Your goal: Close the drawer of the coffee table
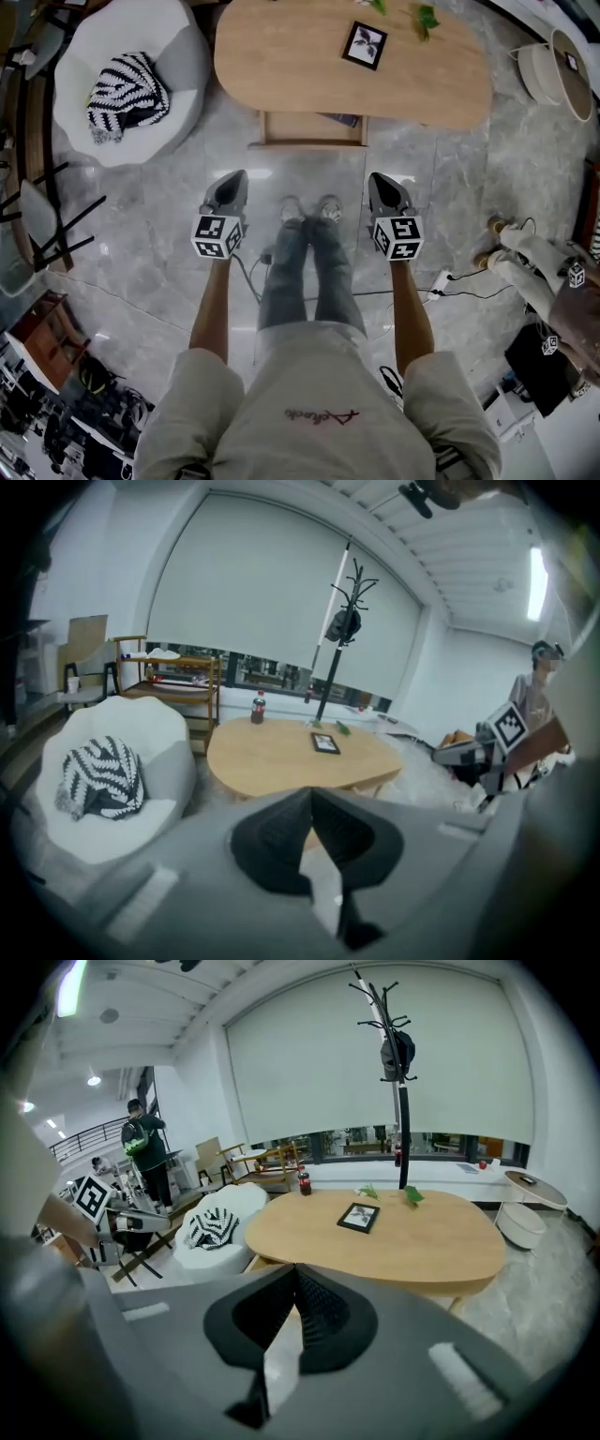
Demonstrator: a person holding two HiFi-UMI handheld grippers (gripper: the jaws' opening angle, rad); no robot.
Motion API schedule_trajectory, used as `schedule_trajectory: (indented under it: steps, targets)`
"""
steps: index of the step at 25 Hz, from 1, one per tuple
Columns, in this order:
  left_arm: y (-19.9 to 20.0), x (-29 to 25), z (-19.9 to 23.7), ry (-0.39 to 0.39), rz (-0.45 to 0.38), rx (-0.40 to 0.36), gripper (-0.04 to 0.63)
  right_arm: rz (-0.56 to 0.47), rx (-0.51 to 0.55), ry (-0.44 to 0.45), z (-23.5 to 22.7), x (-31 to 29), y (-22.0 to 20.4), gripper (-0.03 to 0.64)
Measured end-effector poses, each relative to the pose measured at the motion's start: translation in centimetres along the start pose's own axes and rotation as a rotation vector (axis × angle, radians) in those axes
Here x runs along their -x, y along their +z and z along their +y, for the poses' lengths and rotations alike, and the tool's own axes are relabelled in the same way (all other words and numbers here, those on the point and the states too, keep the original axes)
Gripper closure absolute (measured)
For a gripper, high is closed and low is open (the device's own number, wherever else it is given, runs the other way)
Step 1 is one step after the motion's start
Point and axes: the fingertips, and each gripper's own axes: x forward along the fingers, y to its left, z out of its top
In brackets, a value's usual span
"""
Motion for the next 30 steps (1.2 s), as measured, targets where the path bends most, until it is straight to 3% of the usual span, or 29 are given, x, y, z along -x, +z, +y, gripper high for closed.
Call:
schedule_trajectory:
  steps: [7, 19, 30]
  targets:
    - [-8.2, -4.7, 2.0, 0.022, 0.044, 0.052, 0.595, 0.060, -0.045, 0.003, -2.6, -5.1, -7.8, 0.612]
    - [-20.2, -11.4, 5.3, 0.043, 0.091, 0.072, 0.595, 0.151, -0.091, -0.012, -6.0, -10.2, -21.1, 0.612]
    - [-26.0, -15.0, 7.5, 0.072, 0.125, 0.095, 0.595, 0.177, -0.105, -0.037, -8.5, -14.1, -26.1, 0.612]
